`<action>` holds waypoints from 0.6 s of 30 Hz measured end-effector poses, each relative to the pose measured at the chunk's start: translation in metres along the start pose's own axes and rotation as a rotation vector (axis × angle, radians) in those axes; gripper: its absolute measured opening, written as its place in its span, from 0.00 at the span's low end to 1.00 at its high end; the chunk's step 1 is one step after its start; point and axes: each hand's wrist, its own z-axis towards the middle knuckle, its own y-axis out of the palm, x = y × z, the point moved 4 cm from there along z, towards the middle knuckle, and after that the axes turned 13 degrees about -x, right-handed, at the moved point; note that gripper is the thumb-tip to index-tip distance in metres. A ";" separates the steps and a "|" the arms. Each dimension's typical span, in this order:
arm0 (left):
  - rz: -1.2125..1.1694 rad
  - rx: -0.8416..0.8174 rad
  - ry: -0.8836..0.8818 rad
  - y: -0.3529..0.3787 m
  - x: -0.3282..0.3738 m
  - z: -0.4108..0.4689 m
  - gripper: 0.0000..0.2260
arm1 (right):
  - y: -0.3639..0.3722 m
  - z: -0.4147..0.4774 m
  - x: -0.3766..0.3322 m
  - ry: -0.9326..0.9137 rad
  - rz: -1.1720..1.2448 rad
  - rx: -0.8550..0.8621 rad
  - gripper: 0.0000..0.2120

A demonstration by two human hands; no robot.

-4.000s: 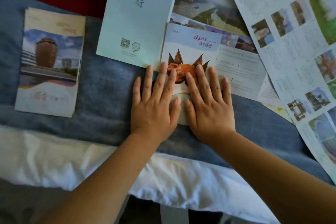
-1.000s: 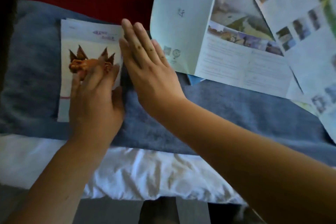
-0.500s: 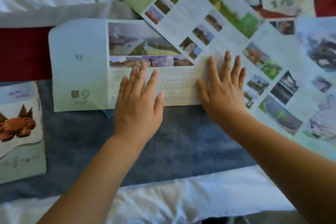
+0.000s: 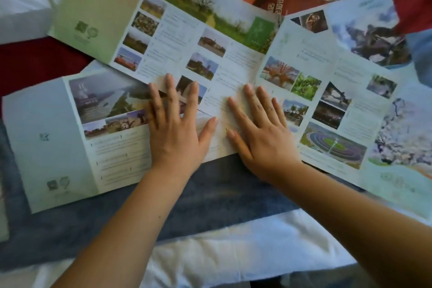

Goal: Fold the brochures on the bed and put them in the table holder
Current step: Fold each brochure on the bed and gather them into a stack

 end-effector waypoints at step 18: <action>0.002 0.290 -0.050 -0.008 -0.103 0.002 0.28 | 0.009 -0.030 0.018 -0.306 -0.228 -0.037 0.33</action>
